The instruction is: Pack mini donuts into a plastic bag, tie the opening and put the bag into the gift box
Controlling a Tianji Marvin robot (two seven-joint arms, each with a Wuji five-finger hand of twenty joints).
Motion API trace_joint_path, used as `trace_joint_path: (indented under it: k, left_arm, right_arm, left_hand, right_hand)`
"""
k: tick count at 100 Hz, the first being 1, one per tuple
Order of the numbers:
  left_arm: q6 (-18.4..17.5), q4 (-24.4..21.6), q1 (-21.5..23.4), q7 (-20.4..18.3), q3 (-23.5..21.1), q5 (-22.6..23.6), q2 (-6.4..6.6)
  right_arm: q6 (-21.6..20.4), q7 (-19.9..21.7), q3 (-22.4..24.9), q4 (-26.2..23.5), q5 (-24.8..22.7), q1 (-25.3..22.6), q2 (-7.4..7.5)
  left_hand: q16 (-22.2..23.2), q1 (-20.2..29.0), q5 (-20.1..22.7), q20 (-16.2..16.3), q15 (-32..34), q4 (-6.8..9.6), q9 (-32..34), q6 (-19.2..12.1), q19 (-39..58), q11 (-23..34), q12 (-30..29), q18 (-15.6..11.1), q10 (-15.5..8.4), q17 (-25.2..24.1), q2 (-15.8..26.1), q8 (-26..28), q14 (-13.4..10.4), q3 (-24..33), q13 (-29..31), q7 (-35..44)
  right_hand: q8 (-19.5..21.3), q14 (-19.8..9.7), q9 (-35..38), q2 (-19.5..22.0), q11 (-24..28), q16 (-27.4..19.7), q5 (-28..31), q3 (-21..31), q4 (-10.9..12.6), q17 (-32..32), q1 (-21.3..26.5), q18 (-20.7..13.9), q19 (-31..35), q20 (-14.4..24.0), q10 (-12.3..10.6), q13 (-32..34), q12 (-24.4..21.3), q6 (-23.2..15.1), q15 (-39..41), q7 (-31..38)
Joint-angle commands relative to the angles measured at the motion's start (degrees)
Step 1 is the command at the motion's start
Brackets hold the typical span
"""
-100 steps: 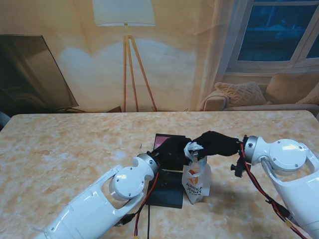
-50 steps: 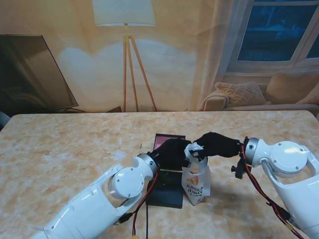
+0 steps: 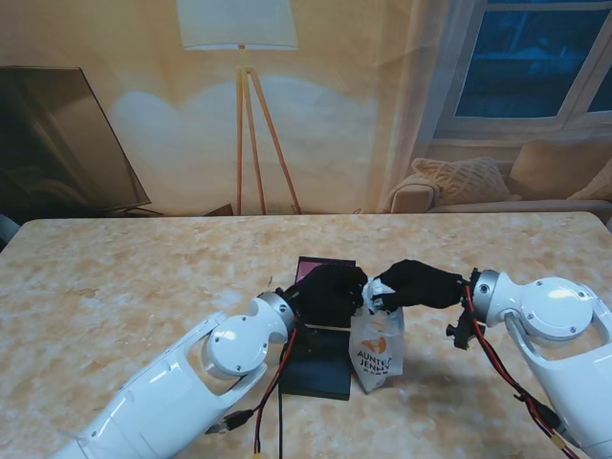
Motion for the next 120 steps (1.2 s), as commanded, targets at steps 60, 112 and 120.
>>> trace_joint_path:
  k: [60, 112, 120]
  left_arm:
    - [1.7, -3.8, 2.9, 2.4, -2.9, 0.4, -0.44]
    - [8.1, -5.7, 4.1, 0.6, -4.5, -0.4, 0.08]
    - [8.0, -5.5, 3.7, -1.0, -4.5, -1.3, 0.41]
  right_arm:
    - [-3.3, -4.5, 0.9, -0.5, -0.3, -1.9, -0.90]
    - [-3.6, -4.3, 1.7, -0.2, 0.6, -2.3, -0.94]
    - [-3.6, -4.5, 1.8, -0.4, 0.5, -2.3, -0.99]
  left_hand:
    - [-5.2, -2.8, -6.2, 0.0, -3.9, 3.83, -19.6, -1.2, -3.8, 1.1, -24.9, -0.3, 1.7, -6.1, 8.5, -1.3, 1.2, -0.7, -8.8, -5.5]
    - [-5.8, 2.3, -2.9, 4.1, 12.9, 6.24, -19.0, 1.1, 3.4, 5.6, -0.8, -1.5, 5.5, -5.2, 19.3, 1.8, -2.1, -21.2, -8.5, 2.6]
    - [-2.4, 6.3, -0.8, 5.0, 11.7, 6.96, -17.8, -2.2, 2.7, 0.2, 3.8, -1.5, 5.2, -6.8, 21.8, 0.3, -1.4, -20.5, -9.7, 2.5]
  right_hand:
    - [-2.8, 0.4, 3.0, 2.4, -14.2, -0.7, 1.9, 13.2, 2.0, -4.4, 10.9, -1.7, -2.3, 1.8, -10.6, -4.4, -20.8, -31.8, -7.6, 3.3]
    - [-2.5, -1.8, 1.6, 2.6, -17.1, 0.8, 5.8, 14.6, 3.0, -3.5, 14.1, -2.9, -2.6, 1.1, -12.8, -4.0, -27.7, -32.5, -1.6, 6.6]
    - [-2.4, -1.9, 1.4, 2.7, -17.0, 0.9, 5.8, 14.6, 3.0, -3.5, 14.4, -2.7, -2.5, 1.0, -12.9, -4.1, -27.8, -32.6, -0.8, 6.7]
